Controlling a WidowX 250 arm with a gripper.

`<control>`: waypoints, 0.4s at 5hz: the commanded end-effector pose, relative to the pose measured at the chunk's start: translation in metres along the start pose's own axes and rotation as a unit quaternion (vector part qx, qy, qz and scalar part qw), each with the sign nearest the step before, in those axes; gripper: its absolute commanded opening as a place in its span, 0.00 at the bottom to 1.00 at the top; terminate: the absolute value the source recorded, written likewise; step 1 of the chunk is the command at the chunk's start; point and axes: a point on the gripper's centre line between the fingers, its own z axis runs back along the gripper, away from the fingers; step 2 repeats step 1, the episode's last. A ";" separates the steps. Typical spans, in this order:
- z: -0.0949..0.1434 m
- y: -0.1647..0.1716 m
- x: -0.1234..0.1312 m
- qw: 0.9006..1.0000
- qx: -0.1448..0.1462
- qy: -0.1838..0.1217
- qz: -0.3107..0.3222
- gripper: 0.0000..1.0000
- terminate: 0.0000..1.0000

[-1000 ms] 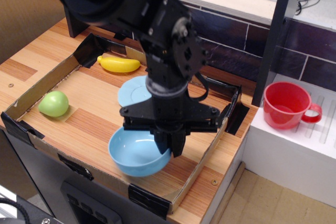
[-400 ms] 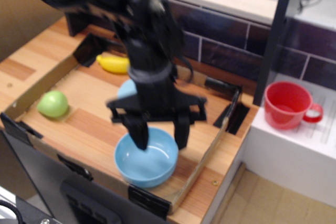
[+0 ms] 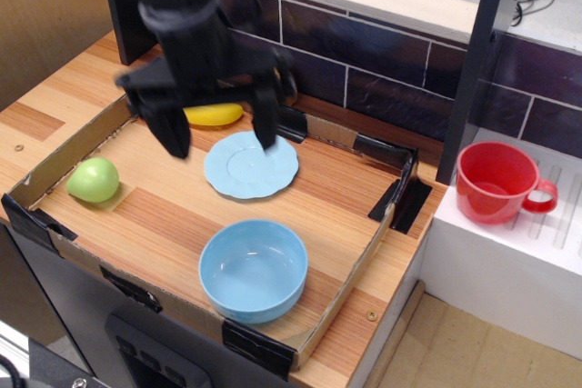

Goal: Take bowl off plate

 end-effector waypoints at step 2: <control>0.012 0.001 0.008 1.000 -0.004 -0.015 0.000 1.00 1.00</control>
